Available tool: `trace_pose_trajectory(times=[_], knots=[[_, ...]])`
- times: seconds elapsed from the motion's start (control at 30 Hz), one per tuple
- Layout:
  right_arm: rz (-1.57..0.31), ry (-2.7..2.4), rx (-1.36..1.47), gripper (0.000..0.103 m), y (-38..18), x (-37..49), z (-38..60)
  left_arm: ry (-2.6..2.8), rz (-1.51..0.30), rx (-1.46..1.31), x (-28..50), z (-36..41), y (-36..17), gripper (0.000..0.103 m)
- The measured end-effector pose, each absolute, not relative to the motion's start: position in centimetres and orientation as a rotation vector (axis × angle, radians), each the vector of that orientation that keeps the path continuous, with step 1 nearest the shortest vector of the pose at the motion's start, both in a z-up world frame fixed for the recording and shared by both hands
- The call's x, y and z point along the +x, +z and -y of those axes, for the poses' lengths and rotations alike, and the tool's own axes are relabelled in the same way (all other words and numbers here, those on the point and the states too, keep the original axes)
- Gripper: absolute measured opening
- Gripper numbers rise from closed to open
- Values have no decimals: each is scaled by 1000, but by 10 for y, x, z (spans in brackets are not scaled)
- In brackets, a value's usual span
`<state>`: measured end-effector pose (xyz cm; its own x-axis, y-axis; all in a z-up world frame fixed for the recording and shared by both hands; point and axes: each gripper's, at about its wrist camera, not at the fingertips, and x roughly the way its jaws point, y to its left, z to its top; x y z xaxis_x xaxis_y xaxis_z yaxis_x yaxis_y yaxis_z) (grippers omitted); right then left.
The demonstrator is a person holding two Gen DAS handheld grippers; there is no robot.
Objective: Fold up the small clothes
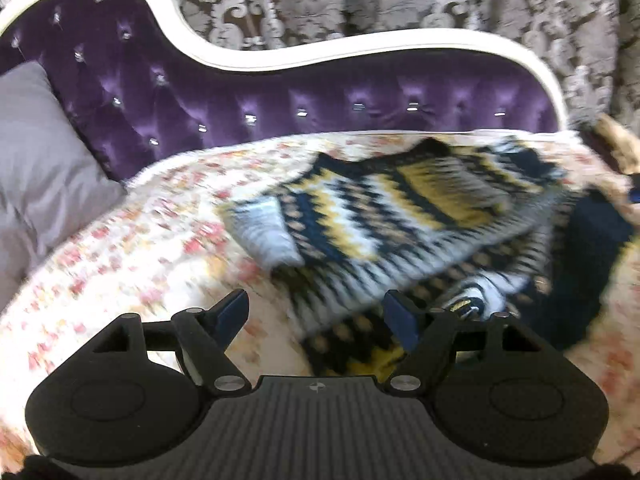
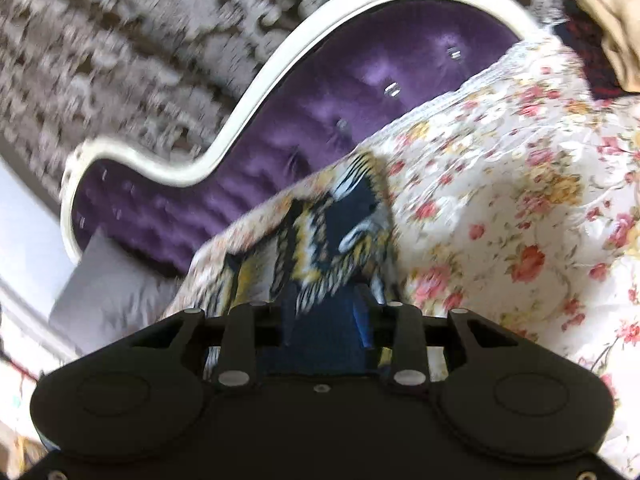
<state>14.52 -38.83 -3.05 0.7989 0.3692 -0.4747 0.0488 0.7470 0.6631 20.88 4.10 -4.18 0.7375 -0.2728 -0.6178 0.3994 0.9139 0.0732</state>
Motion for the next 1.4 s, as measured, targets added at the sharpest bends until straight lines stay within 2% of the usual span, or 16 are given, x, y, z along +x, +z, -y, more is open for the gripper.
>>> trace_pose_trajectory(times=[0.17, 0.47, 0.53, 0.57, 0.73, 0.83, 0.87, 0.97, 1.03, 1.07, 1.1, 1.23, 1.4], knots=[[-674, 226, 626, 44, -39, 144, 368, -385, -654, 185, 194, -34, -53, 73], [-717, 218, 644, 44, -51, 155, 368, -302, -646, 147, 223, -38, -57, 73], [-735, 262, 675, 29, -54, 160, 368, -295, -646, 143, 229, -39, -56, 73], [-740, 291, 700, 8, -53, 162, 366, -295, -646, 145, 232, -39, -56, 73], [-629, 410, 930, 7, -40, 183, 370, -288, -646, 151, 244, -40, -56, 73], [-576, 413, 933, 7, -24, 206, 370, -276, -648, 135, 252, -43, -56, 73], [-575, 385, 875, 15, -17, 212, 368, -276, -649, 128, 254, -44, -56, 73], [-617, 332, 667, 17, -5, 214, 355, -273, -653, 134, 259, -45, -58, 73], [-641, 284, 535, 34, -5, 204, 346, -265, -659, 133, 263, -45, -61, 73], [-653, 259, 467, 49, -7, 197, 341, -259, -665, 128, 264, -46, -61, 73], [-660, 241, 411, 53, -9, 190, 337, -251, -666, 119, 263, -47, -61, 73], [-658, 198, 195, 53, -10, 158, 318, -244, -628, 77, 247, -53, -48, 73], [-617, 326, 88, 53, -6, 125, 271, -248, -609, 42, 221, -58, -36, 73]])
